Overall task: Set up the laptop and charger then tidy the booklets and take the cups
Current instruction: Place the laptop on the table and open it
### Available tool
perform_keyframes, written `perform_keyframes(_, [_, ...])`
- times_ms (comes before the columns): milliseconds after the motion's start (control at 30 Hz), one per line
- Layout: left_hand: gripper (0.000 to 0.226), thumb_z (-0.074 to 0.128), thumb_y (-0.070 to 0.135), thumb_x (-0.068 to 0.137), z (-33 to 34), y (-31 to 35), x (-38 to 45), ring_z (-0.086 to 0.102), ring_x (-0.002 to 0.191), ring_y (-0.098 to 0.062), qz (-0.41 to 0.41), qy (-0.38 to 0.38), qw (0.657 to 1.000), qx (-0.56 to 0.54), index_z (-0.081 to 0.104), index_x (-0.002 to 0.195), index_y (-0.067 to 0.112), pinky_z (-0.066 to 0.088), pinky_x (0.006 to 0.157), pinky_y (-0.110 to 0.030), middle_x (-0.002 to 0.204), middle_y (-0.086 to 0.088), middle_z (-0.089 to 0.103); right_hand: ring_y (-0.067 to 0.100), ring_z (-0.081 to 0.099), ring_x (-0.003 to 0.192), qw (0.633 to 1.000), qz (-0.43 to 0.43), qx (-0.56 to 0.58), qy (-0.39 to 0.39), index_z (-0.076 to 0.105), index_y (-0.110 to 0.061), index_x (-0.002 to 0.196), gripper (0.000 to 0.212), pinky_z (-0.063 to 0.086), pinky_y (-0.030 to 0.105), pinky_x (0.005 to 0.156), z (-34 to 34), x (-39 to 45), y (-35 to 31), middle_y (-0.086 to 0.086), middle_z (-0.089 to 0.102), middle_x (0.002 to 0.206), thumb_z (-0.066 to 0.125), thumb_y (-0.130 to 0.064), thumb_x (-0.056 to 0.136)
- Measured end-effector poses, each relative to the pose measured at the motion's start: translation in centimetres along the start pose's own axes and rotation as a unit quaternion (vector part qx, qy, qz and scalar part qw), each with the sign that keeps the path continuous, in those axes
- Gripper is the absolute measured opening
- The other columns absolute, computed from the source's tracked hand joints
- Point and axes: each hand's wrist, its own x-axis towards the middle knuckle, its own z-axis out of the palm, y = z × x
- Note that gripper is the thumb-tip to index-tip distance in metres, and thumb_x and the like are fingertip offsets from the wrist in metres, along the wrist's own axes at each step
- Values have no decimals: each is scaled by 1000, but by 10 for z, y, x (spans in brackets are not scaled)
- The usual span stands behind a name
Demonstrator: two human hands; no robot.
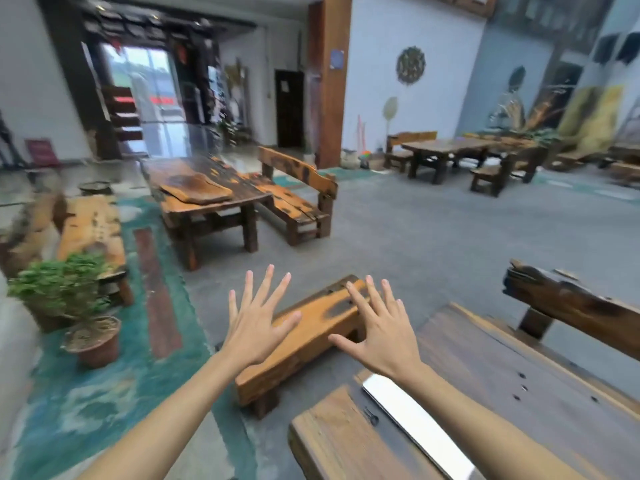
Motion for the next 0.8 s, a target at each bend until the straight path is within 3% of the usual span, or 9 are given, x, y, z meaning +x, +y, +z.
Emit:
perform_keyframes(200, [74, 25, 80, 89, 79, 6, 57, -28, 152, -21, 55, -57, 997, -18, -2, 154, 57, -8, 121, -60, 165, 21, -22, 21, -13, 158, 997, 77, -1, -28, 0, -51, 159, 100, 12, 50, 126, 48, 4, 53, -10, -9, 171, 36, -94, 77])
perform_keyframes(400, [75, 30, 76, 92, 164, 18, 104, -22, 154, -24, 95, -153, 983, -30, 0, 156, 53, -6, 121, -62, 166, 18, -19, 24, -8, 159, 973, 221, 24, -63, 5, -48, 160, 100, 12, 52, 126, 104, -1, 116, -6, -3, 172, 40, -91, 77])
perform_keyframes(667, [77, 20, 83, 87, 269, 33, 130, -20, 154, -25, 122, -293, 947, -53, -2, 155, 54, -9, 119, -61, 166, 17, -20, 25, -6, 159, 909, 388, 43, -147, 10, -43, 161, 100, 12, 53, 126, 161, -53, 187, -5, 1, 173, 40, -91, 79])
perform_keyframes(800, [74, 25, 77, 93, 310, 47, 139, -16, 154, -21, 135, -357, 922, -59, -4, 156, 52, -8, 119, -61, 166, 15, -17, 26, -5, 159, 867, 465, 60, -168, 10, -41, 162, 99, 13, 55, 126, 174, -86, 216, -4, 1, 173, 44, -87, 81])
